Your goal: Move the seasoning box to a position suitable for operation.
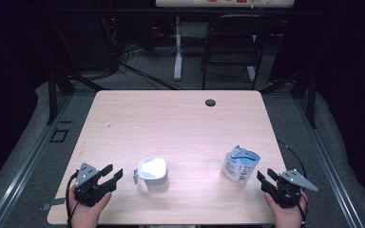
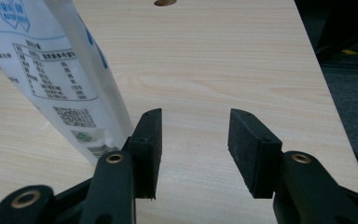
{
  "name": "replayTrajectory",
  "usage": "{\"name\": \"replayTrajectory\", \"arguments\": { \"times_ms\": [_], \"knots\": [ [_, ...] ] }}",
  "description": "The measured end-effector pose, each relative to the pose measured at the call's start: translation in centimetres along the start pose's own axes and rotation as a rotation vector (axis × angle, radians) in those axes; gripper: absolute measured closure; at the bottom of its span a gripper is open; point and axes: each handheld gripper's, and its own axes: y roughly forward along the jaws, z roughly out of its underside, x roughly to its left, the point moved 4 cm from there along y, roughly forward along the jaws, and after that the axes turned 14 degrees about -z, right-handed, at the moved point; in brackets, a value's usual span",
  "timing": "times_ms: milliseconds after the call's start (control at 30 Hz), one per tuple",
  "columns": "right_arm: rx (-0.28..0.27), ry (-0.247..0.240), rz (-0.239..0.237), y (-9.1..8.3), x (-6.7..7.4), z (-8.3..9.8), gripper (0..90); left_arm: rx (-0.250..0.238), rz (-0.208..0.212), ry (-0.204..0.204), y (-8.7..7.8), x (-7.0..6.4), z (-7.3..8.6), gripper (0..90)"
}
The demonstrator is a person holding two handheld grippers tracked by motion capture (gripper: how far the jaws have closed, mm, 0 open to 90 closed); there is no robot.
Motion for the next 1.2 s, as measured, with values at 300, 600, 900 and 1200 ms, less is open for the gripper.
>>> {"name": "replayTrajectory", "arguments": {
  "times_ms": [300,600,900,1200],
  "knots": [
    [0.001,-0.018,-0.001,0.2,0.5,-0.2,54.9,-0.004,-0.003,-0.009,0.1,0.6,0.0,52.6],
    [-0.04,-0.048,-0.046,-0.8,0.4,-1.9,47.8,-0.009,-0.004,-0.007,0.2,0.6,-0.3,52.1],
    [-0.014,-0.131,-0.205,-1.8,2.5,-2.9,45.4,-0.007,0.004,-0.011,0.5,0.4,-0.5,52.1],
    [-0.019,-0.145,-0.25,-0.7,3.0,-3.7,40.4,0.004,0.016,0.002,0.7,0.1,-0.4,52.3]
  ]
}}
